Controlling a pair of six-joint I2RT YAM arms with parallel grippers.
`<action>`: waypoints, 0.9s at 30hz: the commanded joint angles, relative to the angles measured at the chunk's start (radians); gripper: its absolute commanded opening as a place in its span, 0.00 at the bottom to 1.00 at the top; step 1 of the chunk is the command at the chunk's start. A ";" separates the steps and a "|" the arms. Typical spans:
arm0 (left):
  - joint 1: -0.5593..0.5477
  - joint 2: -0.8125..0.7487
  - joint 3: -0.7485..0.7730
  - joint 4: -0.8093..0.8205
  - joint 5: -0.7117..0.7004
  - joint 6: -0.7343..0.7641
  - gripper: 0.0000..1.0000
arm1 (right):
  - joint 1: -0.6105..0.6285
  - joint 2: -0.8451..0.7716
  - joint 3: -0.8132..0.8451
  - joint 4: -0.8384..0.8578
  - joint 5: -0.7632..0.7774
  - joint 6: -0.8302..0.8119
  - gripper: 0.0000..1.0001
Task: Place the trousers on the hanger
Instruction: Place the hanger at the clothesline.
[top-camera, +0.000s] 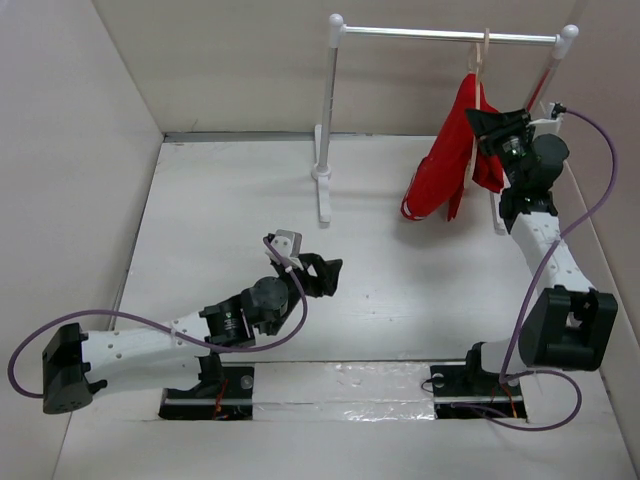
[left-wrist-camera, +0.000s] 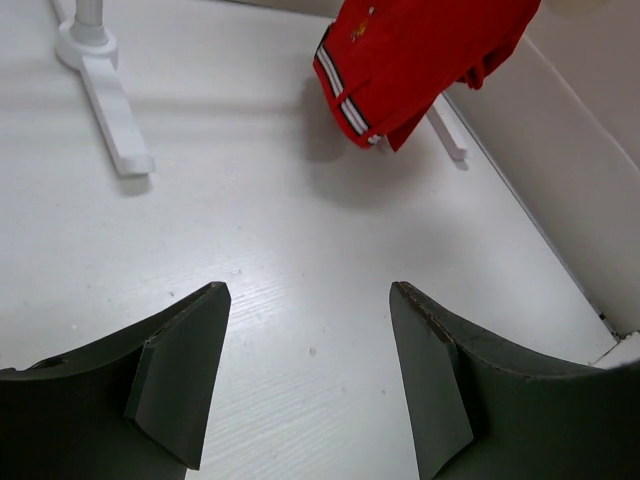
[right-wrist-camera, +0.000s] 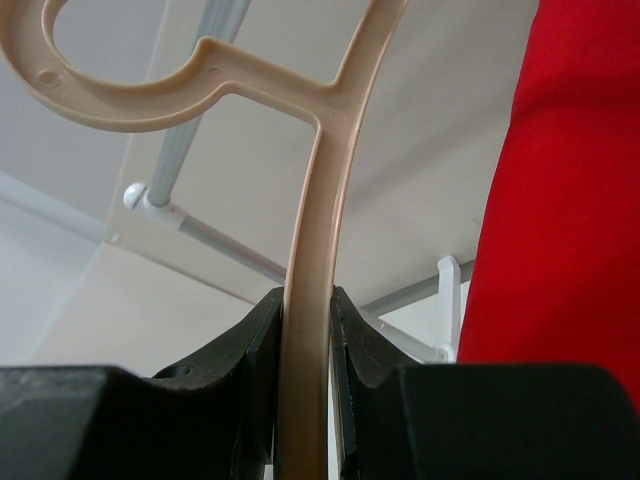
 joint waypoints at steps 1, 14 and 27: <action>-0.004 -0.050 -0.034 -0.037 -0.029 -0.090 0.63 | -0.018 0.009 0.156 0.293 -0.081 0.042 0.00; -0.004 -0.062 -0.068 -0.055 -0.035 -0.115 0.63 | -0.075 0.179 0.283 0.305 -0.106 0.090 0.00; -0.004 -0.073 -0.054 -0.101 -0.055 -0.125 0.63 | -0.164 0.276 0.277 0.342 -0.124 0.118 0.00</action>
